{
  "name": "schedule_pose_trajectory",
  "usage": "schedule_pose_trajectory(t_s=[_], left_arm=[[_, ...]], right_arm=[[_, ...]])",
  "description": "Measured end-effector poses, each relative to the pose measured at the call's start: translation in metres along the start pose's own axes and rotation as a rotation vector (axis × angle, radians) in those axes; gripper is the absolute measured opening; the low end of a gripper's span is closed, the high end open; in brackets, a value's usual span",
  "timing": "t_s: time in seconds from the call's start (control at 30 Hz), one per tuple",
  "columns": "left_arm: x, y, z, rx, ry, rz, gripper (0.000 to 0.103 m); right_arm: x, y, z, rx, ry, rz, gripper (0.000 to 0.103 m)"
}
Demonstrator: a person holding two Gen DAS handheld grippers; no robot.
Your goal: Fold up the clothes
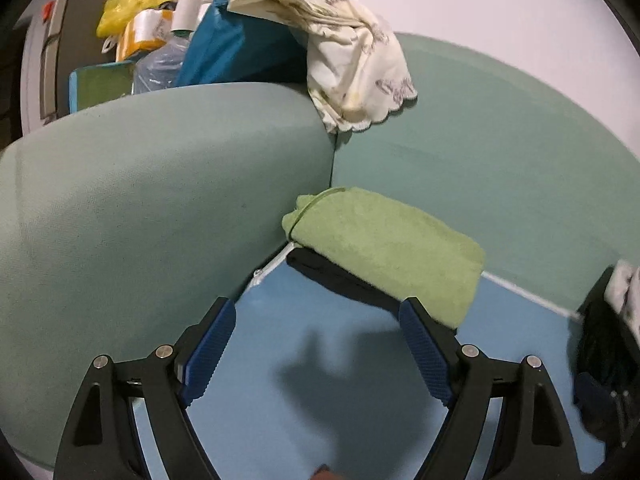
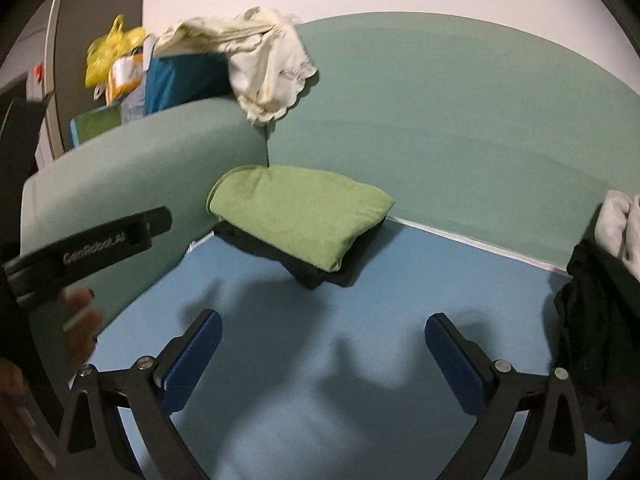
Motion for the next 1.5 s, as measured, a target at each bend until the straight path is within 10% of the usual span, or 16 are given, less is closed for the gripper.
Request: schedule_pose_trajectory(t_s=[0.53,0.57,0.7,1.13,1.23,1.3,1.33,1.5], left_arm=[[-0.013,0.007,-0.002,-0.004,0.041,0.096,0.083],[-0.013,0.006,-0.002,0.009,0.038,0.079,0.079],[-0.008,-0.004,0.000,-0.052,0.026,0.055,0.009],[-0.020,0.011,-0.012,0.039,0.085,0.107,0.001],[-0.020,0.012,-0.015,0.043,0.085,0.106,0.014],[-0.020,0.012,-0.016,0.055,0.088,0.087,0.086],[-0.022,0.012,-0.017,0.055,0.102,0.091,0.098],[-0.028,0.011,-0.021,0.025,0.128,0.144,0.103]], right_arm=[[0.007,-0.001,0.009,0.052,-0.032,-0.022,0.103],[0.007,-0.001,0.009,0.054,-0.034,-0.021,0.103],[0.008,-0.001,0.009,0.064,-0.036,-0.020,0.103],[0.013,0.004,-0.001,0.056,-0.021,-0.001,0.103],[0.015,0.004,-0.003,0.064,-0.019,-0.008,0.103],[0.016,0.004,-0.005,0.060,-0.016,-0.008,0.103],[0.016,0.004,-0.006,0.055,-0.014,-0.005,0.103],[0.013,0.009,-0.015,0.034,0.006,0.017,0.103]])
Point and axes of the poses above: each gripper's, at about its wrist camera, not at the fingertips, and x roughly the way its jaws point, y to its right, z to its underside, the point moved 10 cm from there along x, roughly the way its jaws point, and after that the axes turned 4 degrees about x, right-handed, at the moved point
